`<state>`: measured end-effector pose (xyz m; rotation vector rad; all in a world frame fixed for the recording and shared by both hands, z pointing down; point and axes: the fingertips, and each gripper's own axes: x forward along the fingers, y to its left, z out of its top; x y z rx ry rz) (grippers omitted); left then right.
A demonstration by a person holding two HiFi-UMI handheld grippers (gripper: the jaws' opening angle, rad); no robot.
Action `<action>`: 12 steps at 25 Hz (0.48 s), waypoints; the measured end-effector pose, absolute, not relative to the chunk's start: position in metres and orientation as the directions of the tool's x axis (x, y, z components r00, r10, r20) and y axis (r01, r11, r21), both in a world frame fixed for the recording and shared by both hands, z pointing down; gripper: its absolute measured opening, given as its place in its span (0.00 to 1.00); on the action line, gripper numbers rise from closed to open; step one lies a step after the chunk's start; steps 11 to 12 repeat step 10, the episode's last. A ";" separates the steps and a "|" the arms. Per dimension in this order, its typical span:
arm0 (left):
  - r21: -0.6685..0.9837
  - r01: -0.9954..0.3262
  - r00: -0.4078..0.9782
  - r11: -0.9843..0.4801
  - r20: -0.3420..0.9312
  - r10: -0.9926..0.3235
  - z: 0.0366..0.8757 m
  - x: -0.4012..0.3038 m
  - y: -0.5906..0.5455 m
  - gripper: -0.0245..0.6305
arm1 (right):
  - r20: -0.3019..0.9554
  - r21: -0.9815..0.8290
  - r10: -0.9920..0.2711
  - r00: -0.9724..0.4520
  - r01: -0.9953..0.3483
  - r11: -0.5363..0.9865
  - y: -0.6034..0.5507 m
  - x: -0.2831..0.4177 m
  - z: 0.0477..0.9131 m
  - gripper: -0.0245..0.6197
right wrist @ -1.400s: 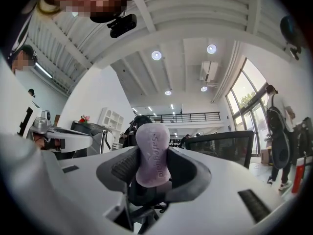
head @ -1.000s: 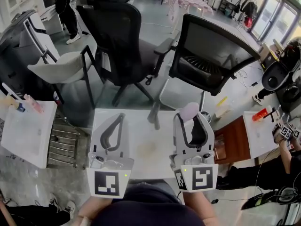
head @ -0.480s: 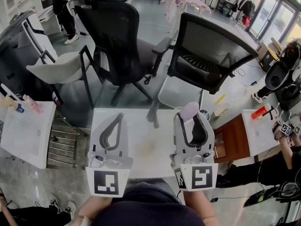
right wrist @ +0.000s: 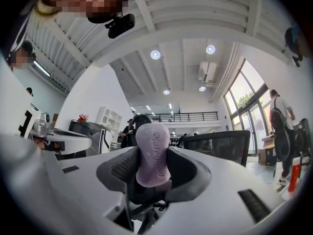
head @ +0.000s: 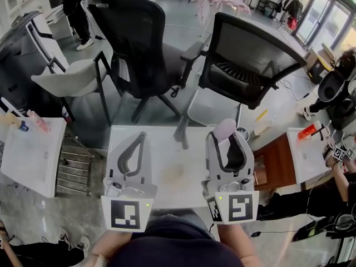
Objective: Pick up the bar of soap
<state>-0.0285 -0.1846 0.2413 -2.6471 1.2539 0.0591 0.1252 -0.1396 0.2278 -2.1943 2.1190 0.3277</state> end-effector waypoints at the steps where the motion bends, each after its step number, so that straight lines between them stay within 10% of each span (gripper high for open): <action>1: -0.174 -0.768 0.638 -0.616 -0.126 -0.760 0.241 -0.028 -0.184 0.04 | -0.203 0.095 -0.979 0.025 -0.995 -0.045 -0.139 0.126 0.228 0.33; 12: -0.174 -0.764 0.642 -0.621 -0.122 -0.757 0.244 -0.023 -0.185 0.04 | -0.194 0.098 -0.981 0.029 -0.994 -0.049 -0.139 0.130 0.232 0.33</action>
